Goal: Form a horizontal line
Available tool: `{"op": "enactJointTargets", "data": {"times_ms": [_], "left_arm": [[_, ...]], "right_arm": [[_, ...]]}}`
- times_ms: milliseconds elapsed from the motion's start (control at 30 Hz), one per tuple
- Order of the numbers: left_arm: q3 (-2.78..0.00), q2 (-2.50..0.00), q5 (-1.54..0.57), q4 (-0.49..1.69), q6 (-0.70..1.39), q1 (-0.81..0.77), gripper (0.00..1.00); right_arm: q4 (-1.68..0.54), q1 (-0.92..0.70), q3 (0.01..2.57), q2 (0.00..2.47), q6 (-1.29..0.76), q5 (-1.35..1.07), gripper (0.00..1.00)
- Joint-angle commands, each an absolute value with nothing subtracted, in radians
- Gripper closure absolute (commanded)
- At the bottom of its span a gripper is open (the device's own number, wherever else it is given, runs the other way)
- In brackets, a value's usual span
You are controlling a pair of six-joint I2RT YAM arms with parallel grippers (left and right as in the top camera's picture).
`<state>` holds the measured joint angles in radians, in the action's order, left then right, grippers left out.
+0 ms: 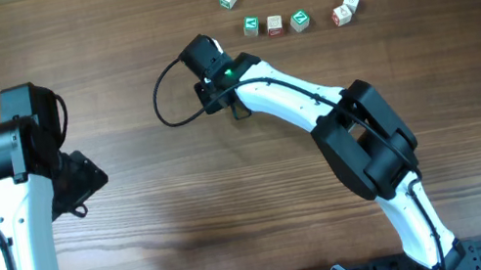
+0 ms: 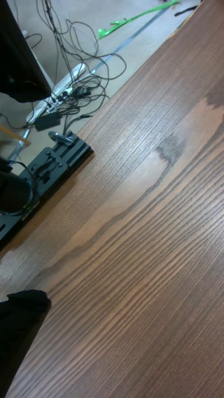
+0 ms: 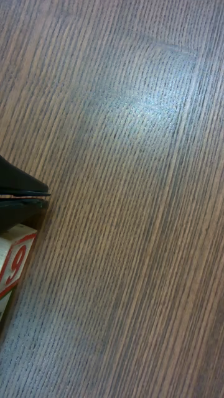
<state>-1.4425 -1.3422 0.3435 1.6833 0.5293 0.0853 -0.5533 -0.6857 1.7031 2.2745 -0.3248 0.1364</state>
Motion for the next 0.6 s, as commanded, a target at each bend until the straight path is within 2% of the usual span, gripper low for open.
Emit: {"op": "enactJointTargets", "data": {"times_ms": [0,200,567], "left_arm": [[-1.438,-1.326,0.356,1.684,0.532,0.090,0.00],[-1.438,-1.326,0.356,1.684,0.532,0.090,0.00],[-1.438,-1.326,0.356,1.684,0.532,0.090,0.00]], "right_arm": [[-0.552,-0.683,1.693,2.292,-0.340,0.160,0.95],[-0.522,-0.683,1.703,2.291,-0.279,0.087,0.95],[-0.531,-0.680,1.829,2.196,-0.317,0.102,0.95]]}}
